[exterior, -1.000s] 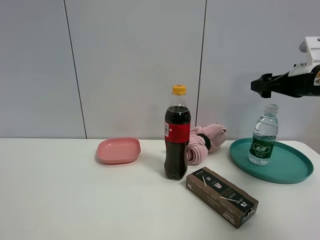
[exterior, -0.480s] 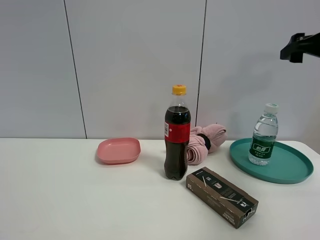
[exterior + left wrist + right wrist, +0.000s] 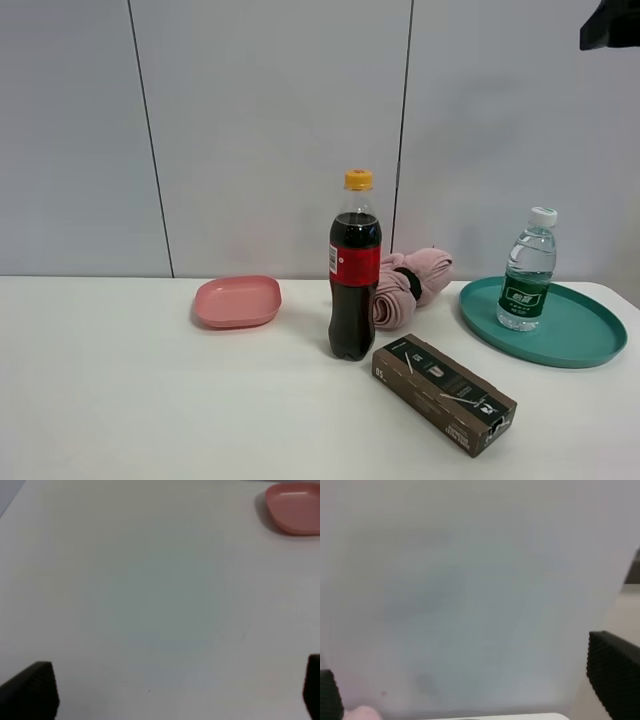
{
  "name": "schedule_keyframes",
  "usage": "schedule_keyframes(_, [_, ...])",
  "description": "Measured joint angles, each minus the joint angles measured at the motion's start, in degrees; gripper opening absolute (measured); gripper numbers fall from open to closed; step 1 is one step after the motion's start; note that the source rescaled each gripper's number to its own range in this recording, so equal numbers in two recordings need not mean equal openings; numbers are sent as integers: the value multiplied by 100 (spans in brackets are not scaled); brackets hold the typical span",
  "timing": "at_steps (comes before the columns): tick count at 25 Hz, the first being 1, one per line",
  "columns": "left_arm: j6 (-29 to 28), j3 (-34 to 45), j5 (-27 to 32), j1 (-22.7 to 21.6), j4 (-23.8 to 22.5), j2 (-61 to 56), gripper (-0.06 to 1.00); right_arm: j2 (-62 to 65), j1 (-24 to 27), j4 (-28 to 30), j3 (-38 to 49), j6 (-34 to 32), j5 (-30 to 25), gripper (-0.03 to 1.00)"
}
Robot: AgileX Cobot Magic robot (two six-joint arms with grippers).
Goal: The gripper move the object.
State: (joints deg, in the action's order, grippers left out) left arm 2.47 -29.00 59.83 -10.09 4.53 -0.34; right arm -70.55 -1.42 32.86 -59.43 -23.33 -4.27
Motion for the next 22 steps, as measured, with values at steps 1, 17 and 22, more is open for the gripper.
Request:
schedule_keyframes(1, [0,0,0,0,0,0,100,90,-149,-37,0,49,-145,100])
schedule_keyframes(17, [0,0,0,0,0,0,100,949,-2470,-4126,0,4894,-3415,100])
schedule_keyframes(22, [0,0,0,0,0,0,100,1525,-2482,-4536,0,5343,-4505,100])
